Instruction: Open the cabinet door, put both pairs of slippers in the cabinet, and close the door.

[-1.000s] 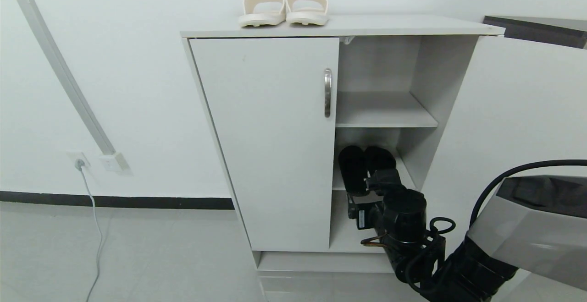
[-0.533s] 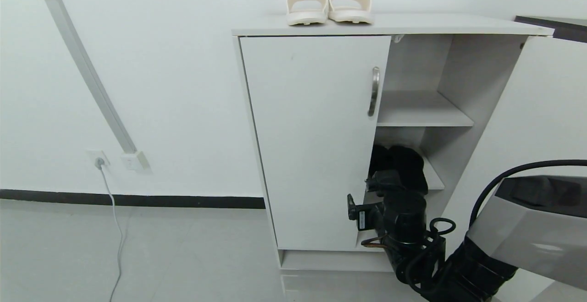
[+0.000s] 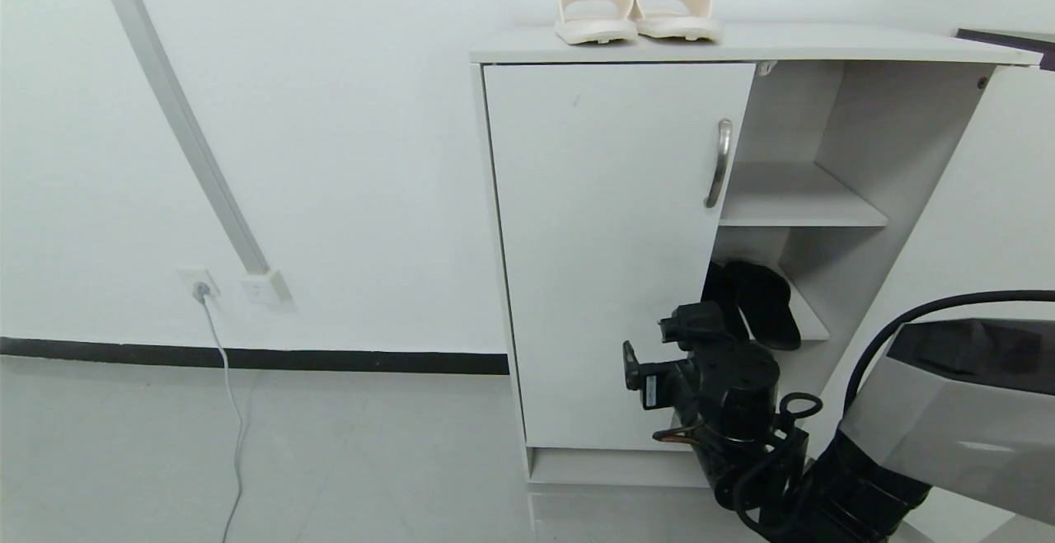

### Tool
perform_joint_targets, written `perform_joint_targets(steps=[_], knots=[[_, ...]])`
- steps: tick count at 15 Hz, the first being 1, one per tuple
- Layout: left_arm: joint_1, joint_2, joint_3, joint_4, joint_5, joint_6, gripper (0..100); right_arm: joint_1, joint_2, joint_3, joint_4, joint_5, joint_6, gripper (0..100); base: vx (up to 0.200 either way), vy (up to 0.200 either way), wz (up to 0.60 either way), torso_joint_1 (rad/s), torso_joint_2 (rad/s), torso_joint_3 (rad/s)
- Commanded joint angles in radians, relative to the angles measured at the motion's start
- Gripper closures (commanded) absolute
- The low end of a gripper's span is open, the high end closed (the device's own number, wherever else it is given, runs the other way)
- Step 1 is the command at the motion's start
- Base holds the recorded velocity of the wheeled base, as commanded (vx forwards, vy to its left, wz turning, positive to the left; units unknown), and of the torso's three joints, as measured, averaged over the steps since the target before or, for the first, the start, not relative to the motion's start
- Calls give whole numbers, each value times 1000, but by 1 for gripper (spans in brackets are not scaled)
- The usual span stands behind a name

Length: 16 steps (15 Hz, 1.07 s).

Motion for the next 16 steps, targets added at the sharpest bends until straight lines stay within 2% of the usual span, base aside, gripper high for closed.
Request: perform_joint_targets(steps=[1, 13, 16], knots=[[0, 1, 0, 0, 0, 0, 100, -1, 4, 10, -1, 2, -8, 0, 0, 0, 0, 0, 0, 0], [0, 1, 0, 0, 0, 2, 100, 5, 18, 20, -32, 3, -22, 0, 0, 0, 0, 0, 0, 0], [0, 1, 0, 0, 0, 2, 100, 8, -1, 21, -35, 3, -22, 0, 0, 0, 0, 2, -154, -191]])
